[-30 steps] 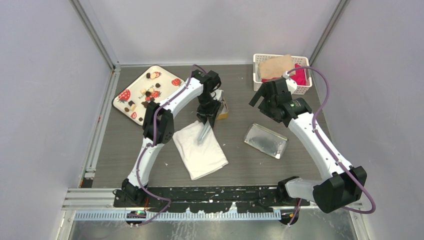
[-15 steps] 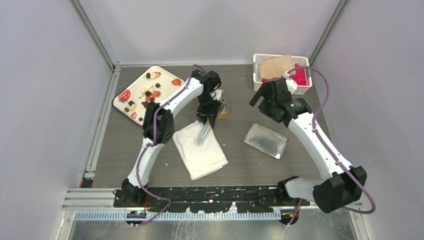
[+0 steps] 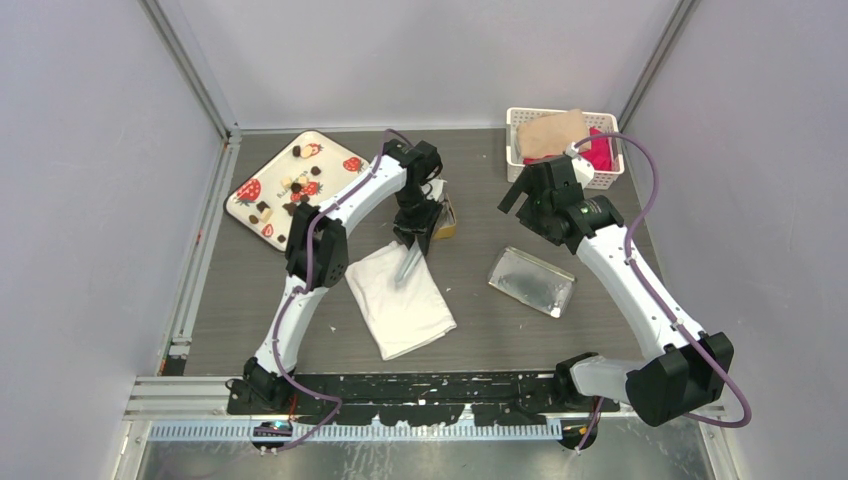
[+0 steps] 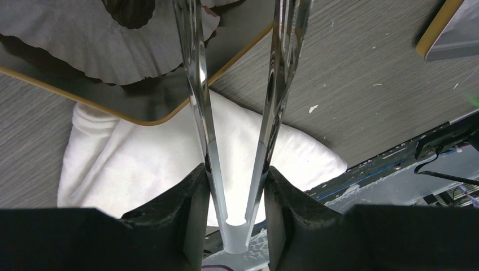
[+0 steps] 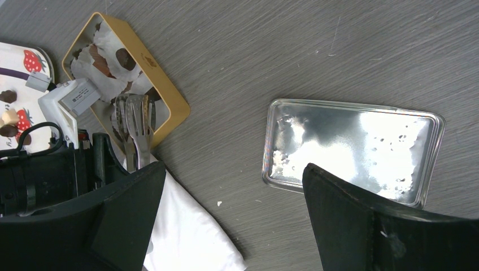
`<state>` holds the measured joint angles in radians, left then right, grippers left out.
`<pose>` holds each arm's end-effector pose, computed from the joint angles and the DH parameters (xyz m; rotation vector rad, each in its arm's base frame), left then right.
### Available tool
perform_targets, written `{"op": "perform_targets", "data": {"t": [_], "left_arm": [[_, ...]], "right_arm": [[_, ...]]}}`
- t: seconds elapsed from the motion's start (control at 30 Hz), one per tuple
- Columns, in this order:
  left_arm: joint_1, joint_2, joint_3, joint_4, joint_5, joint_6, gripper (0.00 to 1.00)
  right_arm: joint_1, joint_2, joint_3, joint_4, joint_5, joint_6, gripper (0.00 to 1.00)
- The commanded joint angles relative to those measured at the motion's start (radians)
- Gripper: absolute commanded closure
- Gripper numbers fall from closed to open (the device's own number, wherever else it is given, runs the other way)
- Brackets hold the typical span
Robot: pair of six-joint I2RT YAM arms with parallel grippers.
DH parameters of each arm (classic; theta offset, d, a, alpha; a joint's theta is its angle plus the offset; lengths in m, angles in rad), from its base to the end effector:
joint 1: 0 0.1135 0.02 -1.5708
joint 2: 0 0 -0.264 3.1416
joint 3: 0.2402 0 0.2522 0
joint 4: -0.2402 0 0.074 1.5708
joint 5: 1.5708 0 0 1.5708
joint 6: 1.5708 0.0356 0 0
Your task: Pack the chocolate
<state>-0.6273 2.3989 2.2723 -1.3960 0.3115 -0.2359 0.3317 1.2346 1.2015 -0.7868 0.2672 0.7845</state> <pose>0.3743 -0.2849 0.2129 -0.5985 -2.9602 0.4612 0.2429 0.0737 0.3354 0.6520 2.2730 0.2237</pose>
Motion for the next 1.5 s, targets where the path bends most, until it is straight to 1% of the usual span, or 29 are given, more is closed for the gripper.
{"op": "perform_targets", "data": {"t": [0.0,0.13,0.2,0.27,0.37,0.4,0.5,0.6,0.73,0.83,0.9,0.97,1.07,1.13,1.23,1.3,1.37,1.47], "left_arm": [[-0.005,-0.085,0.026,-0.003,0.025,-0.005,0.75],[-0.005,-0.112,0.039,-0.001,0.012,-0.006,0.77],[-0.005,-0.130,0.041,0.001,0.005,-0.006,0.80],[-0.005,-0.147,0.041,0.002,-0.004,-0.004,0.85],[-0.005,-0.169,0.041,0.003,-0.011,0.000,0.97],[-0.005,-0.177,0.041,0.004,-0.012,0.000,1.00],[-0.005,-0.201,0.039,0.006,-0.017,0.002,1.00],[0.005,-0.232,0.029,0.001,-0.064,0.004,1.00],[0.060,-0.305,-0.033,-0.001,-0.114,0.002,1.00],[0.079,-0.380,-0.107,0.016,-0.199,0.047,1.00],[0.081,-0.439,-0.189,0.047,-0.274,0.096,1.00],[0.081,-0.497,-0.316,0.105,-0.358,0.151,1.00],[0.096,-0.595,-0.509,0.241,-0.461,0.207,1.00],[0.120,-0.636,-0.604,0.298,-0.487,0.231,1.00],[0.168,-0.679,-0.705,0.353,-0.442,0.295,1.00],[0.174,-0.692,-0.751,0.377,-0.436,0.320,1.00],[0.184,-0.686,-0.769,0.386,-0.429,0.319,1.00],[0.215,-0.636,-0.747,0.355,-0.448,0.273,1.00]], "right_arm": [[-0.004,-0.030,0.020,0.021,0.010,-0.004,0.03],[-0.003,-0.031,0.019,0.023,0.010,-0.004,0.03],[-0.004,-0.031,0.020,0.021,0.012,-0.004,0.04],[-0.003,-0.032,0.020,0.021,0.013,-0.004,0.04],[-0.003,-0.028,0.021,0.021,0.012,-0.004,0.03],[-0.004,-0.028,0.022,0.021,0.011,-0.004,0.04],[-0.004,-0.026,0.024,0.021,0.010,-0.004,0.04],[-0.004,-0.027,0.026,0.019,0.012,-0.004,0.04],[-0.004,-0.033,0.017,0.018,0.016,-0.003,0.04],[-0.004,-0.034,0.013,0.018,0.015,-0.001,0.04],[-0.003,-0.033,0.009,0.025,0.012,0.002,0.03],[-0.004,-0.029,0.009,0.031,0.005,0.002,0.03],[-0.005,-0.020,0.011,0.037,-0.004,0.002,0.04],[-0.004,-0.019,0.015,0.038,-0.006,0.002,0.04],[-0.004,-0.018,0.013,0.040,-0.008,-0.001,0.04],[-0.003,-0.019,0.011,0.038,-0.009,0.000,0.04],[-0.004,-0.020,0.008,0.037,-0.009,0.002,0.03],[-0.005,-0.020,0.009,0.036,-0.009,-0.002,0.03]]}}
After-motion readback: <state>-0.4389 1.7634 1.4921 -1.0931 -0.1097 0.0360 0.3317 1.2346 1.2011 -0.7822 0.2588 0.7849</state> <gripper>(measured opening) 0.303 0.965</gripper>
